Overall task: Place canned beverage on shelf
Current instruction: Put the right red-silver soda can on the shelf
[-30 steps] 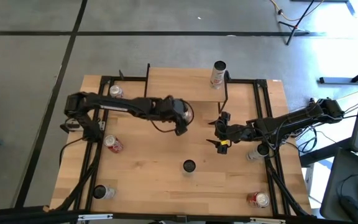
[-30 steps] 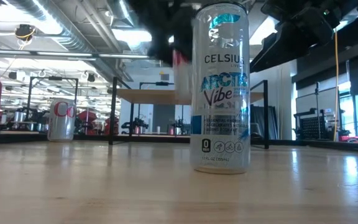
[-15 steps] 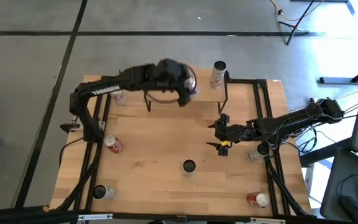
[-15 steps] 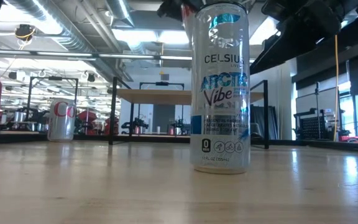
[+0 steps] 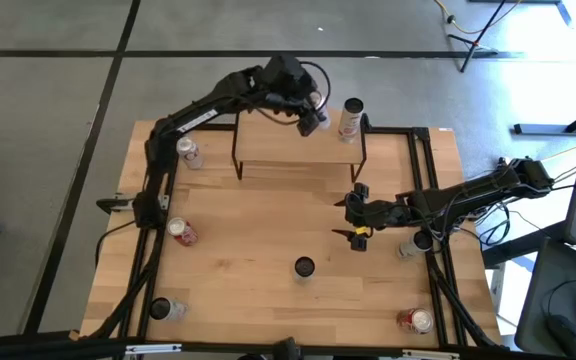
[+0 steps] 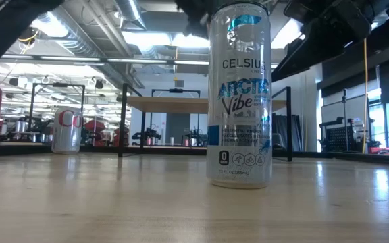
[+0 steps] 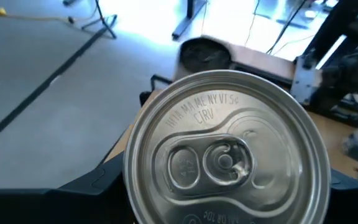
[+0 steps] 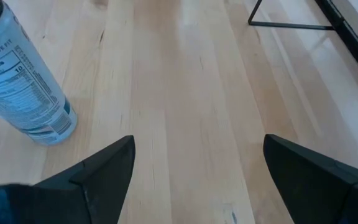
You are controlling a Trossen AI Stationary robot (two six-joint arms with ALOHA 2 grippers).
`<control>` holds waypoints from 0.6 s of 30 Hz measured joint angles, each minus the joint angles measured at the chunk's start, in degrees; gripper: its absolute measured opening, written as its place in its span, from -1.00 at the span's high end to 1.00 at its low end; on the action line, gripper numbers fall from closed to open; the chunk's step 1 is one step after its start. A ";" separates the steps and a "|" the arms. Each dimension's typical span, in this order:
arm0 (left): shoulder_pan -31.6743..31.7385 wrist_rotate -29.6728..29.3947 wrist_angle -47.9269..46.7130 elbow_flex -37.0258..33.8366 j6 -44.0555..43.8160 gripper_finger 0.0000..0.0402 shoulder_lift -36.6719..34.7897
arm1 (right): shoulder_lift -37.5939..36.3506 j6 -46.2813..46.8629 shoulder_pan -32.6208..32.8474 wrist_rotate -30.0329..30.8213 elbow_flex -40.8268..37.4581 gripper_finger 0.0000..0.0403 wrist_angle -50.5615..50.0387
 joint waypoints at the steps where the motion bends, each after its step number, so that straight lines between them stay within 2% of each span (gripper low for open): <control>1: 0.46 0.41 -0.04 0.31 0.29 -0.32 0.86 | 0.00 0.00 0.00 0.00 0.00 -0.69 -0.08; 8: 2.98 5.92 -0.31 -0.34 2.90 -0.32 4.76 | 0.00 0.02 0.00 0.02 0.00 -0.69 0.02; 18: 3.80 2.38 -0.99 -0.49 6.38 -0.34 8.81 | 0.00 0.01 0.00 0.02 0.00 -0.69 -0.10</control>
